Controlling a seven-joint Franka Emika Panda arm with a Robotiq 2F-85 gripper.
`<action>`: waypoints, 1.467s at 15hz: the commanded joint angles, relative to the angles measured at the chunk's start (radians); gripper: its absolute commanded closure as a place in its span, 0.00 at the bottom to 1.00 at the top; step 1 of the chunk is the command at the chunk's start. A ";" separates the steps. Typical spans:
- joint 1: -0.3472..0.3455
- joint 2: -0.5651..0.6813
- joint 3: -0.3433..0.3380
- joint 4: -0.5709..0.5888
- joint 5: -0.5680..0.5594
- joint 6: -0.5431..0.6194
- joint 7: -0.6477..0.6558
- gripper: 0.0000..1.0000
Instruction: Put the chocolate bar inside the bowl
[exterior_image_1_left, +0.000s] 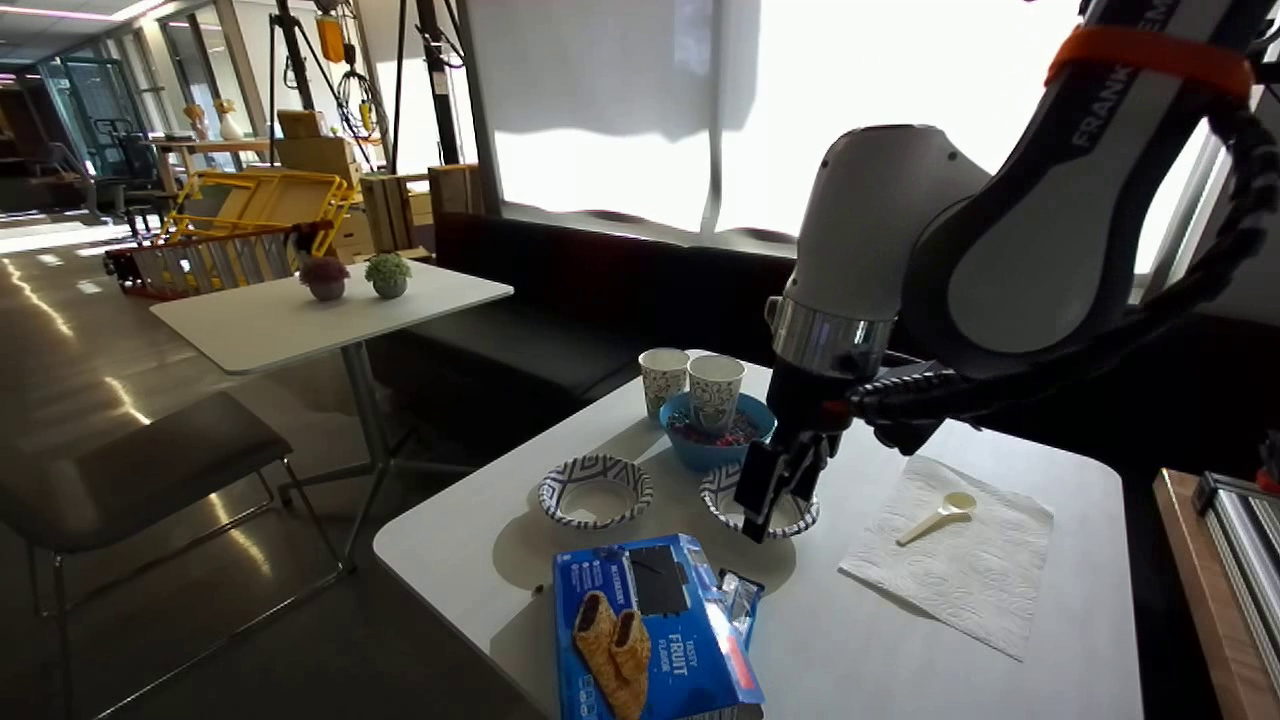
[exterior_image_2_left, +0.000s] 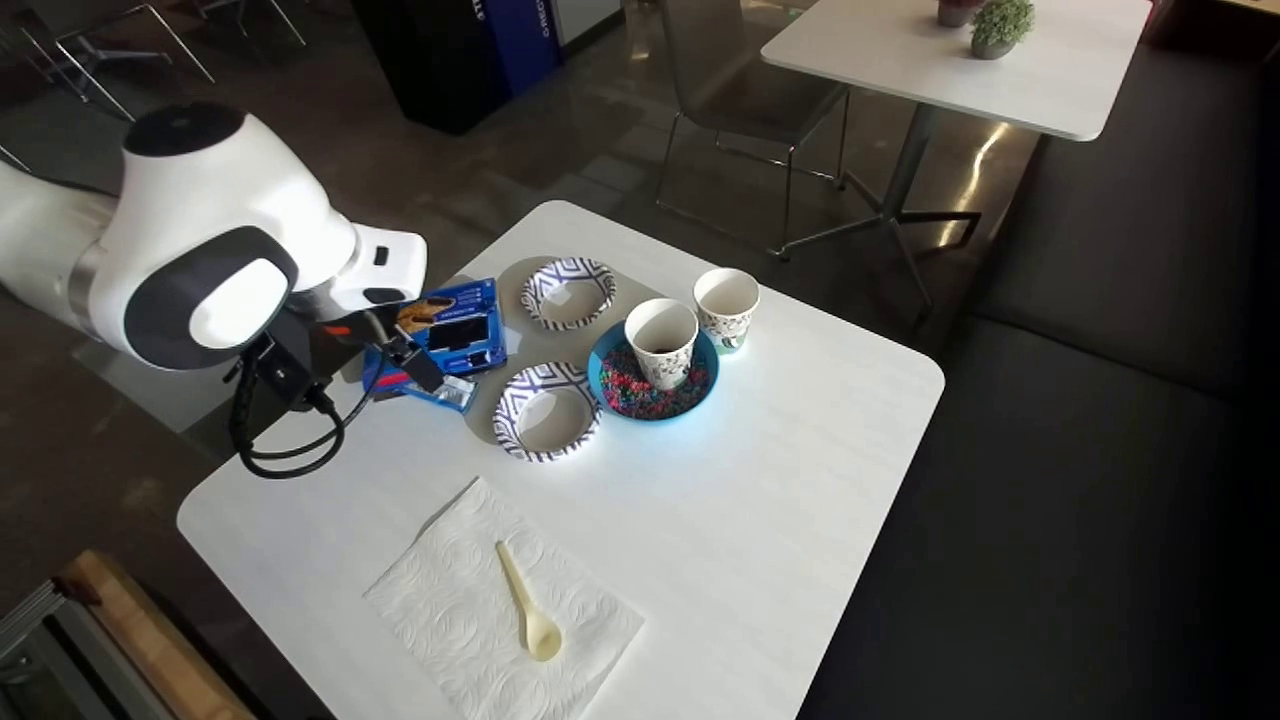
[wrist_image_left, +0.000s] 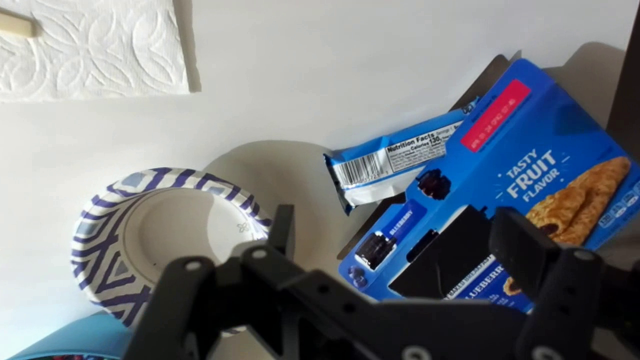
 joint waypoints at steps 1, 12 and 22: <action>0.026 0.016 -0.017 0.013 0.045 -0.003 -0.044 0.00; -0.096 0.137 0.109 0.114 0.173 0.030 -0.232 0.00; -0.089 0.233 0.046 0.165 0.307 -0.011 -0.047 0.00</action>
